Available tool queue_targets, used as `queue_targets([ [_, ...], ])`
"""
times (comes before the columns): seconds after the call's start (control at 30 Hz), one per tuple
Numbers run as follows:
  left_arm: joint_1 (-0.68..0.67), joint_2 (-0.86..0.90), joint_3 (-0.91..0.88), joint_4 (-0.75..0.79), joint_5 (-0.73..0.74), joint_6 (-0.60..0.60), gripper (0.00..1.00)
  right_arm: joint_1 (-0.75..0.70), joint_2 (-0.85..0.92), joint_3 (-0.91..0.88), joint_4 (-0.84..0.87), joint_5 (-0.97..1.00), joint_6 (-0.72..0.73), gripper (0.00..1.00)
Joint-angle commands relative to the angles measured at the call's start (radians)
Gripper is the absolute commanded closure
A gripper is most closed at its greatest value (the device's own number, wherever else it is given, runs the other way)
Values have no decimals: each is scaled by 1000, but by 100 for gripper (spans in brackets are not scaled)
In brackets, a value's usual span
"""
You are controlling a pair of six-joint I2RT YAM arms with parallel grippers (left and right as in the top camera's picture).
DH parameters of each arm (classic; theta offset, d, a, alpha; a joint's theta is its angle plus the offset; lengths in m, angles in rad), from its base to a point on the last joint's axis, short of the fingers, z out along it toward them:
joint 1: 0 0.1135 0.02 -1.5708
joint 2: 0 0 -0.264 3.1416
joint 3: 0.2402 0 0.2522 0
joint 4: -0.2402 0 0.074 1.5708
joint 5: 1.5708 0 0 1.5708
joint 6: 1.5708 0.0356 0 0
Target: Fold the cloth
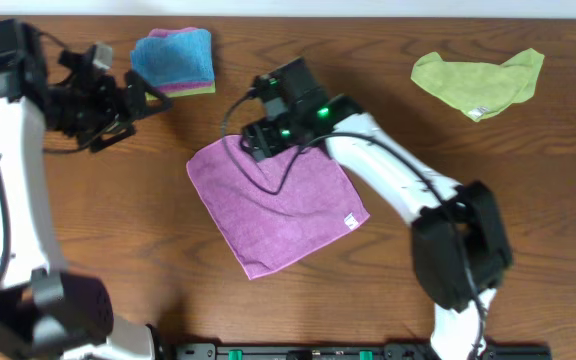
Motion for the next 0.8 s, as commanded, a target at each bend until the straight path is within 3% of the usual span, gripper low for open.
queue_targets([
  [0.0, 61, -80, 14, -55, -15, 64, 3, -63, -100, 13, -117, 47, -74, 1],
  [0.17, 115, -156, -126, -118, -12, 102, 5, -133, -189, -31, -289, 108, -93, 1],
  [0.43, 135, -341, -605, 32, 49, 87, 5, -208, -414, -365, -208, 88, -92, 1],
  [0.53, 135, -405, -759, 87, 44, 39, 5, -235, -513, -521, -136, 38, -82, 1],
  [0.77, 132, -442, -1095, 336, 85, -207, 5, -294, -647, -801, 35, -20, 11, 1],
])
